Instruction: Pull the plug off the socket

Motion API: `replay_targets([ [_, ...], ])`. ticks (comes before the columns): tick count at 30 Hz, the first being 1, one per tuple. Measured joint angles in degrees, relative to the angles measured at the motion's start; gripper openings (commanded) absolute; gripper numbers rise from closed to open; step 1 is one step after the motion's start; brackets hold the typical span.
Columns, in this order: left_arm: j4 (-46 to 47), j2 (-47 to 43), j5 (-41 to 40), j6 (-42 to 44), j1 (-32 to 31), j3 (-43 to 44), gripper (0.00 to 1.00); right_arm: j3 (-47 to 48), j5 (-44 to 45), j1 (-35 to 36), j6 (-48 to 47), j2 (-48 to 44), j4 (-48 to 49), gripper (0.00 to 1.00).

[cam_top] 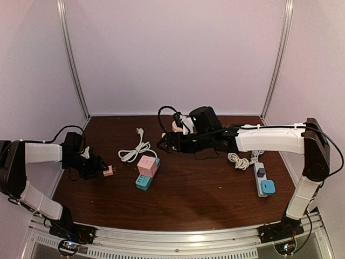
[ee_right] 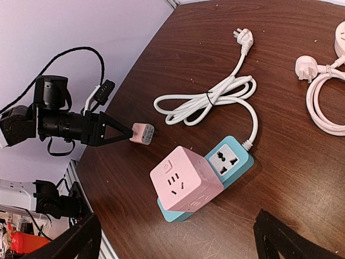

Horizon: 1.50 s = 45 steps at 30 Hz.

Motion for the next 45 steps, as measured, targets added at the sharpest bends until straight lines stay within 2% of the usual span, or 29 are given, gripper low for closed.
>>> replay_targets([
  [7,-6.8,-5.7,-5.2,1.4,-3.3,4.4,0.77,-0.3,1.2,0.0,-0.8,0.0,-1.0,1.00],
  [14,-12.2,-7.8,-12.9,1.6,-15.8,13.7,0.81,-2.3,1.3,-1.4,-0.3,0.0,-1.3,1.00],
  [21,-16.9,-1.5,-19.8,1.4,-29.5,24.7,0.83,-5.2,1.7,-3.8,0.7,0.0,-1.4,1.00],
  [30,-20.9,9.8,-25.6,0.8,-41.9,37.1,0.85,-8.5,2.7,-5.4,1.3,-0.5,-1.5,0.99],
  [35,-23.2,15.6,-29.0,0.8,-45.7,40.5,0.83,-8.7,2.8,-5.6,2.0,-0.6,-1.4,0.99],
  [45,-25.4,19.9,-32.1,1.3,-46.3,42.1,0.78,-10.0,2.8,-5.7,2.3,-0.9,-1.3,0.99],
])
